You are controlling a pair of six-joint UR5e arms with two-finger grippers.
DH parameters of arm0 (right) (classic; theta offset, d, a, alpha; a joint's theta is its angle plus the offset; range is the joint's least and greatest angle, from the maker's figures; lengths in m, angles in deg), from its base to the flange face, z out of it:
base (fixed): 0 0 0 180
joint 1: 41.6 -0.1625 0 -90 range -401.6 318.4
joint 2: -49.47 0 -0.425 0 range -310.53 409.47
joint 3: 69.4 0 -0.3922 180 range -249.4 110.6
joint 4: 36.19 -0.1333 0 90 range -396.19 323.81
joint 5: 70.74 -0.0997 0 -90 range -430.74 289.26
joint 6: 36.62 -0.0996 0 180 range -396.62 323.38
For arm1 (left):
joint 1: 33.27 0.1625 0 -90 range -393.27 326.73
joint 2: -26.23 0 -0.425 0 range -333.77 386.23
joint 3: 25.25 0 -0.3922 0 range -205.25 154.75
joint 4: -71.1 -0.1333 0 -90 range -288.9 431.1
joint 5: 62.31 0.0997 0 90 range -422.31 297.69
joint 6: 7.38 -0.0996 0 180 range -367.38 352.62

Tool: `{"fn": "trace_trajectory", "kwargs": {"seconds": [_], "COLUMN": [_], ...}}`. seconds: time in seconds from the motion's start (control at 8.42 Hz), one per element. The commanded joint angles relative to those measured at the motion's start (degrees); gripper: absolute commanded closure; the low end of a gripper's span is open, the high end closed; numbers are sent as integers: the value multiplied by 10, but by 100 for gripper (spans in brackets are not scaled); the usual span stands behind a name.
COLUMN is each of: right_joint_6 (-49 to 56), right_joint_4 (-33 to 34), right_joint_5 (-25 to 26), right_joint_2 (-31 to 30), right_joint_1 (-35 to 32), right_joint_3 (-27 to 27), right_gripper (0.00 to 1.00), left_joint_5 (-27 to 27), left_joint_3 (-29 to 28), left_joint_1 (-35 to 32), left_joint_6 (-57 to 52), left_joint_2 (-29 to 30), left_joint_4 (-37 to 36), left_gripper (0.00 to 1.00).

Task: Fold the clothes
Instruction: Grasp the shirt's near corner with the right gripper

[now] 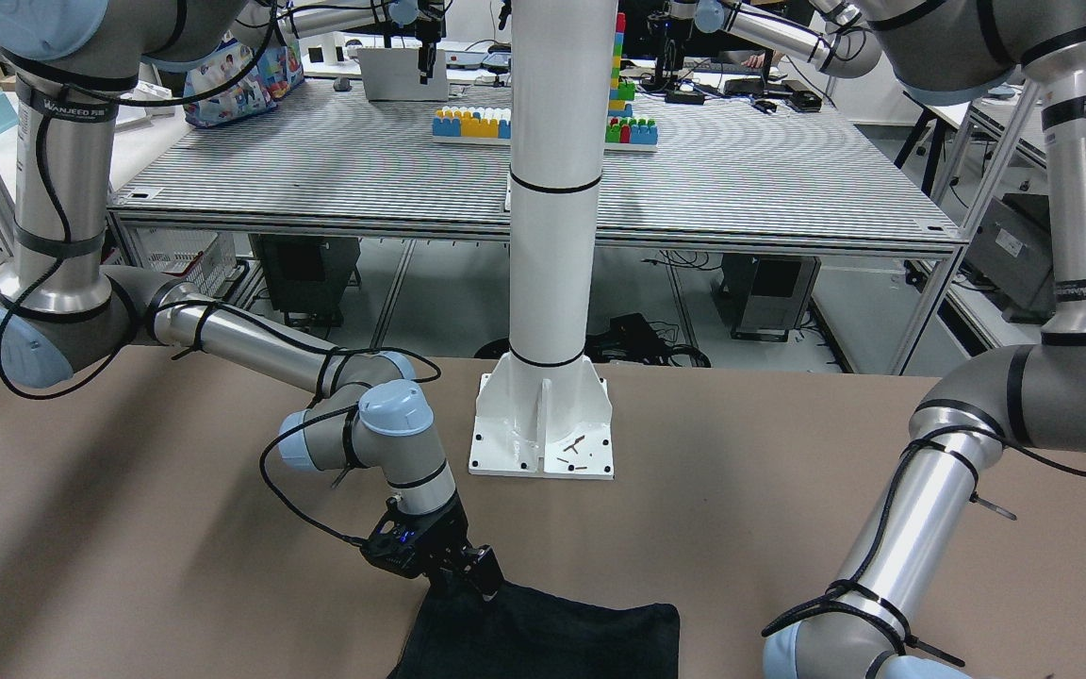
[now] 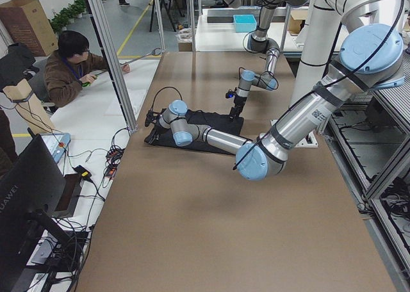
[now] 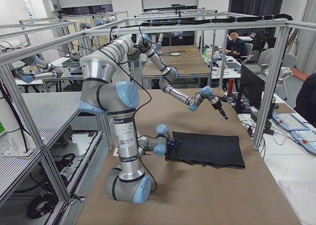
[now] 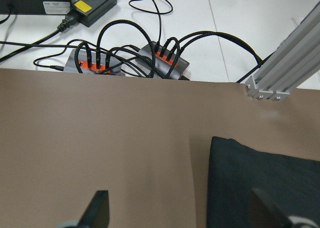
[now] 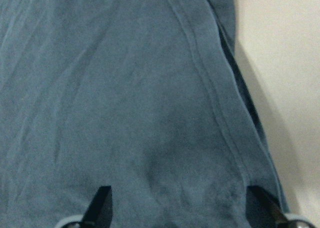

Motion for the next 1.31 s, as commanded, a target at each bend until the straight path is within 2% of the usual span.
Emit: {"fn": "trace_trajectory", "kwargs": {"seconds": [0.0, 0.24, 0.36, 0.48, 0.59, 0.71, 0.83, 1.19], "right_joint_6": [0, 0, 0, -1, -1, -2, -3, -11], "right_joint_4": [1, 1, 5, 29, 39, 39, 39, 38], "right_joint_5": [8, 11, 11, 12, 12, 12, 12, 8], "right_joint_2": [9, 22, 39, 66, 97, 116, 120, 120], "right_joint_1": [15, 13, 7, 5, 0, -1, -1, -6], "right_joint_3": [-22, -33, -33, -41, -68, -98, -104, -96], "right_gripper": [6, 6, 11, 33, 68, 95, 100, 100], "left_joint_5": [6, 6, 9, 9, 9, 9, 9, 9], "left_joint_3": [-1, -1, -1, -1, -1, -1, 0, 2], "left_joint_1": [1, 1, 2, 2, 2, 2, 3, 0], "left_joint_6": [0, 0, 0, 0, 0, 0, 0, 1], "left_joint_2": [-1, -1, -1, -1, -1, -2, -4, -5], "left_joint_4": [0, 0, 0, 0, 0, 0, 0, 2], "left_gripper": [0, 0, 0, 0, 0, 0, 0, 0]}}
